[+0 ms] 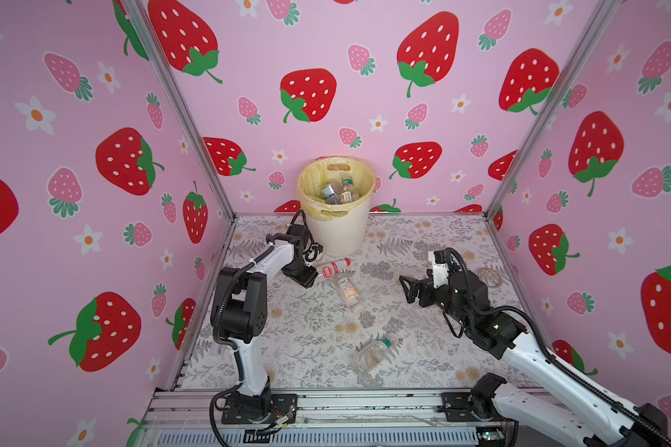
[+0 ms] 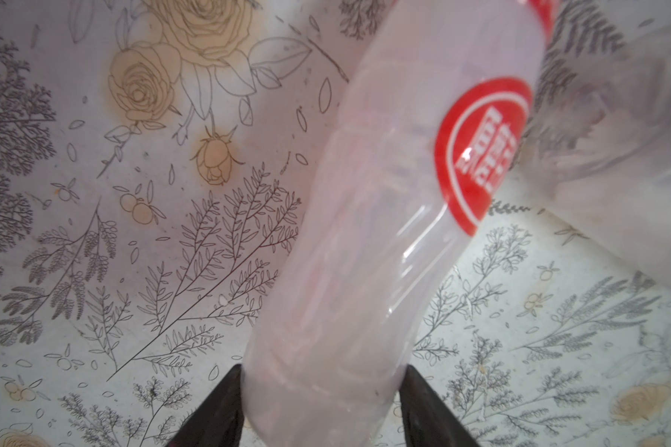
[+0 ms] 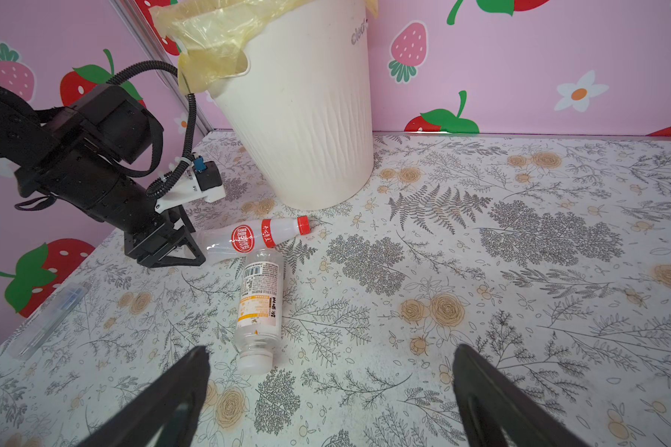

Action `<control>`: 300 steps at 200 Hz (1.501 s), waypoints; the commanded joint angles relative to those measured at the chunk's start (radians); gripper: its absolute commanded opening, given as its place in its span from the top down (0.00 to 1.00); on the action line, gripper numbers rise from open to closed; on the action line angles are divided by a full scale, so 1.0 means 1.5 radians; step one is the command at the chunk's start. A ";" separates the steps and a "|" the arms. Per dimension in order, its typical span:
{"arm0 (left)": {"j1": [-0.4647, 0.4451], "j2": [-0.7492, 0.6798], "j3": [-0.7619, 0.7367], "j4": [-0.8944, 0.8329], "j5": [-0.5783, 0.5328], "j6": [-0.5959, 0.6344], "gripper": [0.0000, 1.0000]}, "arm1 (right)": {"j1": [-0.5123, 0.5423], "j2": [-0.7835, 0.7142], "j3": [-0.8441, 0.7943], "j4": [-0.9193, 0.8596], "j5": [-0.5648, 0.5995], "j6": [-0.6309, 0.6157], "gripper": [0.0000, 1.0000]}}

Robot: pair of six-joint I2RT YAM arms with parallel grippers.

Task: Throw the plastic bottles in the bin
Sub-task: 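Lower the left gripper onto the red-capped red-labelled bottle and close on it, then lift the red-labelled bottle with the left gripper and raise it upright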

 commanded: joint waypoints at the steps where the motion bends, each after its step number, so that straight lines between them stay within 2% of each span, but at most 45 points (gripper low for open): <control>1: -0.006 0.020 0.025 -0.023 0.003 0.019 0.42 | -0.002 -0.004 -0.003 0.001 0.004 0.002 0.01; 77: -0.026 -0.056 0.013 -0.021 0.004 0.010 0.51 | -0.003 -0.009 0.005 -0.013 0.010 -0.002 0.01; 152: -0.104 -0.129 -0.025 -0.004 0.021 -0.045 0.55 | -0.003 -0.008 0.000 -0.005 0.002 0.005 0.01; 175: -0.127 -0.155 -0.049 0.032 0.016 -0.072 0.55 | -0.004 -0.011 0.005 -0.019 0.027 -0.010 0.01; 221: -0.130 -0.195 -0.044 0.051 0.080 -0.124 0.55 | -0.006 -0.027 0.009 -0.039 0.045 -0.019 0.01; 246: -0.131 -0.222 -0.050 0.068 0.102 -0.163 0.60 | -0.006 -0.019 0.007 -0.040 0.048 -0.019 0.01; 300: -0.131 -0.300 -0.068 0.084 0.150 -0.204 0.59 | -0.006 0.014 0.008 -0.031 0.038 -0.015 0.01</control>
